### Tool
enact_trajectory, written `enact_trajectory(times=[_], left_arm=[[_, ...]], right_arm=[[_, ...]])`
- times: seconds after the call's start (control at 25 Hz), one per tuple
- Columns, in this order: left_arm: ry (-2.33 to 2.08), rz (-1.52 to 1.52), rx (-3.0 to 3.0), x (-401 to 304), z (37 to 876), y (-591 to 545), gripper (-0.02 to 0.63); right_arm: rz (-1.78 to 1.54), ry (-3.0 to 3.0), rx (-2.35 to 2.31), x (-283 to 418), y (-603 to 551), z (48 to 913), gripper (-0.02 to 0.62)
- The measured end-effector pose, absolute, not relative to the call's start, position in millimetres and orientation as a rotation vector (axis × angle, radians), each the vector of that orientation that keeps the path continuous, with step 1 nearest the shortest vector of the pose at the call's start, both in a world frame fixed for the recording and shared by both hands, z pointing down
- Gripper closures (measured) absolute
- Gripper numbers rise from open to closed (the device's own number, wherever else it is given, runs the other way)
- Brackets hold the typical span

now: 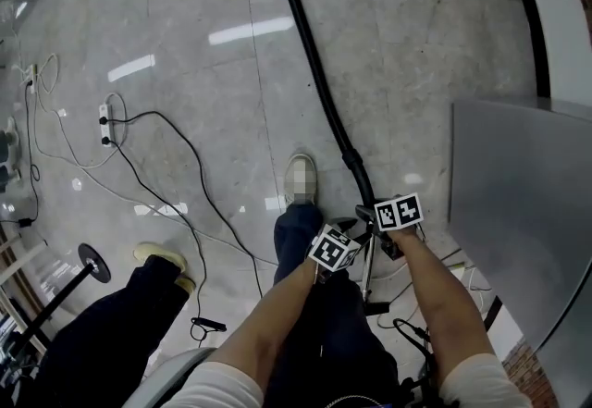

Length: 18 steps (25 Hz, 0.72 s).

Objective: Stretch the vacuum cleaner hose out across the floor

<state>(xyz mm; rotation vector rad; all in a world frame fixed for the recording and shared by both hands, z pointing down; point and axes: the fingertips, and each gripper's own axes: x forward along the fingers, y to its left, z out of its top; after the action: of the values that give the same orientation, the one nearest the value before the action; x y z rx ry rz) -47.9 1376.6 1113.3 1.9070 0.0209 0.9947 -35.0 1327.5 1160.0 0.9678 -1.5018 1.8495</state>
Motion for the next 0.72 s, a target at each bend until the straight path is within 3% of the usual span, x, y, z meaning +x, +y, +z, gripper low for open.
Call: enact_trajectory(times=[0.72], left_arm=[[-0.259, 0.821, 2.133, -49.4, 889.6, 1220.5, 0.402]], right_arm=[[1.608, -1.727, 1.165, -16.8, 1204.9, 926.5, 0.406]])
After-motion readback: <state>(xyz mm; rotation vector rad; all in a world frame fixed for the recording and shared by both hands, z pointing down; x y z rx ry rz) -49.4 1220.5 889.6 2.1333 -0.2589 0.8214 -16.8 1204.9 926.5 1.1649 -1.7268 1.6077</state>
